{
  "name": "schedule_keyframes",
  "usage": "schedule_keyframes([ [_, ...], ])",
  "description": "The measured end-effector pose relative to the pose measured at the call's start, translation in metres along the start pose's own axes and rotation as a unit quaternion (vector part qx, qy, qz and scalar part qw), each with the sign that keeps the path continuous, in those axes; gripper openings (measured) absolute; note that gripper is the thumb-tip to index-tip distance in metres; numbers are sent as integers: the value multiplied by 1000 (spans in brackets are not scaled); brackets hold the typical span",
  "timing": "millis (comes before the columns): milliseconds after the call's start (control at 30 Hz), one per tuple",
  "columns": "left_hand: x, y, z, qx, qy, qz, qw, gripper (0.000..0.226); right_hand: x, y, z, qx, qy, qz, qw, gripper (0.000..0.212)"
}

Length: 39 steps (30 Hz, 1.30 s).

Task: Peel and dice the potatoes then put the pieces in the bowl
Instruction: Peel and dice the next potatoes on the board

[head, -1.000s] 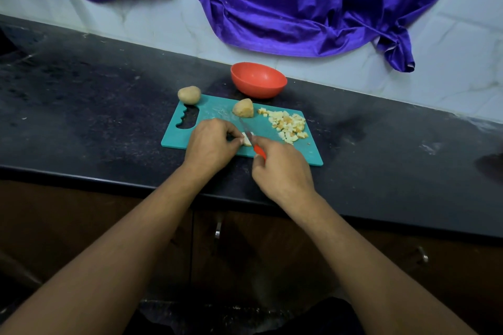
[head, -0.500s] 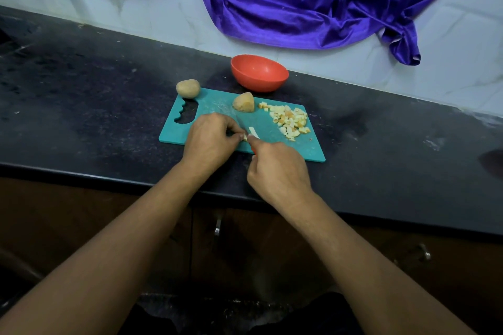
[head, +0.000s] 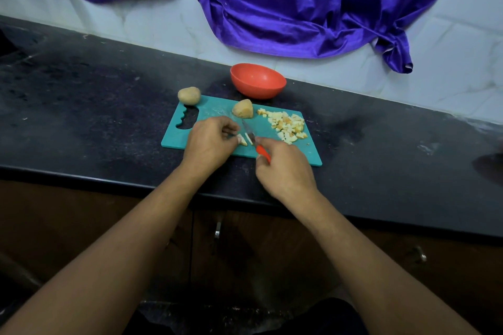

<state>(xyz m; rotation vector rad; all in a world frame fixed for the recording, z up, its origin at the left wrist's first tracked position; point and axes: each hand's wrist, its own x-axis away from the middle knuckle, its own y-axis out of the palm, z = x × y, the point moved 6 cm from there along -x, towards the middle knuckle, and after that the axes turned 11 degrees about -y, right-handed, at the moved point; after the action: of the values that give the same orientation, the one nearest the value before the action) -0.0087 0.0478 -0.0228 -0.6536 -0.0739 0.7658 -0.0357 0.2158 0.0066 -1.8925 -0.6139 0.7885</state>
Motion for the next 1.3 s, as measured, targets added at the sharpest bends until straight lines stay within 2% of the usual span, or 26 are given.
schedule_keyframes([
  [133, 2, -1, 3, 14, 0, 4, 1000, 25, -1, 3, -10, 19, -21, -3, 1000, 49],
  [500, 1, 0, 1, 0, 5, 6, 1000, 23, -4, 9, -18, 83, -50, -29, 995, 52],
  [767, 1, 1, 2, -50, 28, 15, 998, 11, -3, 13, -19, 119, -60, -62, 989, 55],
  [1033, 5, 4, 9, -121, 60, 25, 990, 13, -9, 15, 0, 28, -13, -23, 999, 50],
  [1233, 2, 1, 3, -79, 25, 19, 996, 11, -11, 11, 27, -161, 26, 29, 986, 42],
  [1300, 1, 1, 2, -56, 16, 16, 998, 13, -8, 5, 34, -160, 34, 44, 985, 42],
])
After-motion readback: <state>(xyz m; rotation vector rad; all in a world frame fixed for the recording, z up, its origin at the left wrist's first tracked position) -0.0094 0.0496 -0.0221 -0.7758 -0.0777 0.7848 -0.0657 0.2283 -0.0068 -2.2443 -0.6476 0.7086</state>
